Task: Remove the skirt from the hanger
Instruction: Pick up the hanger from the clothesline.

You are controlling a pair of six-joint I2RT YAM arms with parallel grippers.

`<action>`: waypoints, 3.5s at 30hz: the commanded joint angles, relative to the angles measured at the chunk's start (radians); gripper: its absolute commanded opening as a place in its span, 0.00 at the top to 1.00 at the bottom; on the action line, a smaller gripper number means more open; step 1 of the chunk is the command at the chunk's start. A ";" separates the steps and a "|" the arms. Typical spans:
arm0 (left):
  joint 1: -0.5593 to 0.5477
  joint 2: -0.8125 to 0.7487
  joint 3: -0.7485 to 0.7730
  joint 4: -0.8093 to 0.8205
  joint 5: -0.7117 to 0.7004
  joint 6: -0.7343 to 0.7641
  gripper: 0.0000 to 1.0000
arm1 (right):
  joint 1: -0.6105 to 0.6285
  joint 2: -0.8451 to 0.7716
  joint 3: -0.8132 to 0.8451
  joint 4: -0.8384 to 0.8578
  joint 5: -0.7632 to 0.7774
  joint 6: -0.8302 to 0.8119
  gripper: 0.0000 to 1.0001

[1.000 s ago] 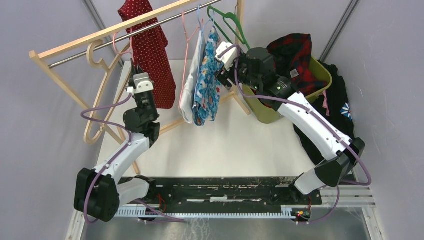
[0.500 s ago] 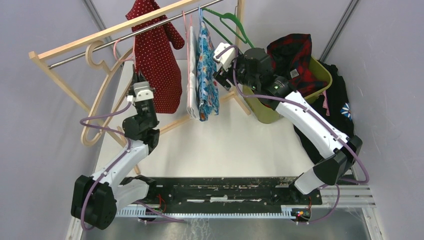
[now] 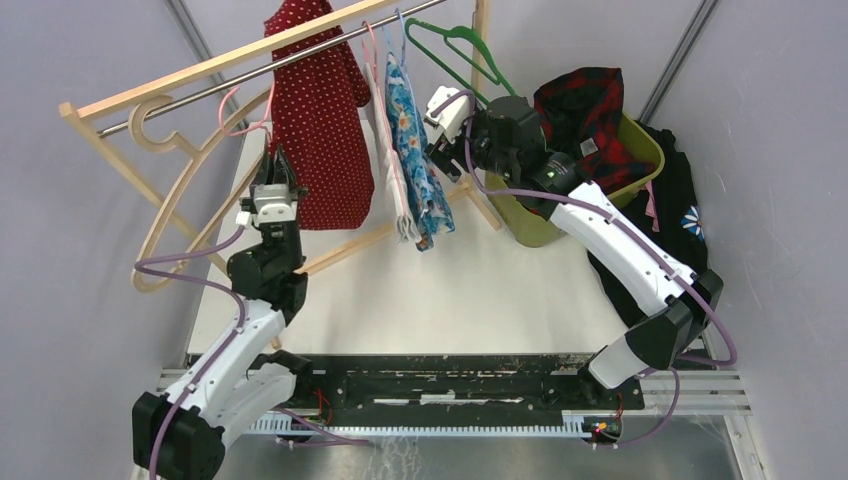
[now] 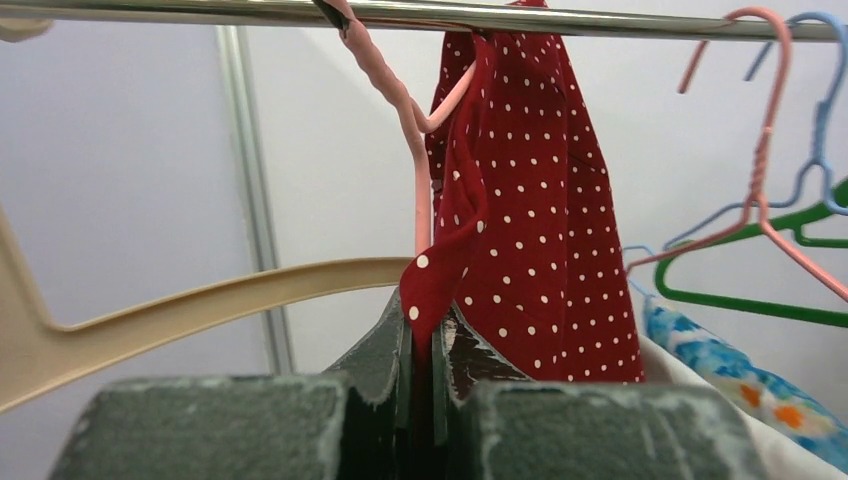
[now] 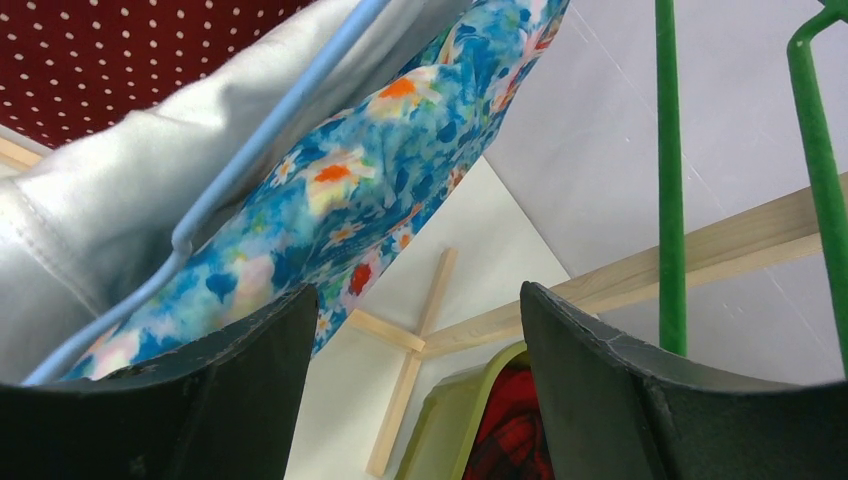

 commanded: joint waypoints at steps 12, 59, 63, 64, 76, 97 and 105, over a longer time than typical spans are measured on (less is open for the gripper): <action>-0.005 -0.072 -0.055 -0.321 0.087 -0.087 0.97 | -0.001 -0.020 0.014 0.017 0.011 -0.004 0.20; -0.004 -0.521 0.118 -0.965 0.105 0.026 0.97 | 0.002 0.089 -0.053 -0.081 -0.035 0.201 0.96; -0.004 -0.485 0.143 -0.965 0.115 0.034 0.97 | 0.009 0.096 -0.115 -0.108 -0.077 0.231 0.99; -0.005 -0.476 0.148 -0.963 0.116 0.037 0.97 | 0.010 0.098 -0.139 -0.103 -0.094 0.240 0.99; -0.004 -0.436 0.177 -0.937 0.074 0.056 0.97 | 0.013 0.302 -0.172 -0.054 -0.259 0.376 0.99; -0.005 -0.372 0.196 -0.906 0.070 0.107 0.97 | -0.009 0.710 0.165 0.002 -0.297 0.508 0.99; -0.005 -0.351 0.194 -0.900 0.049 0.108 0.97 | -0.037 0.800 0.266 0.011 -0.282 0.542 0.99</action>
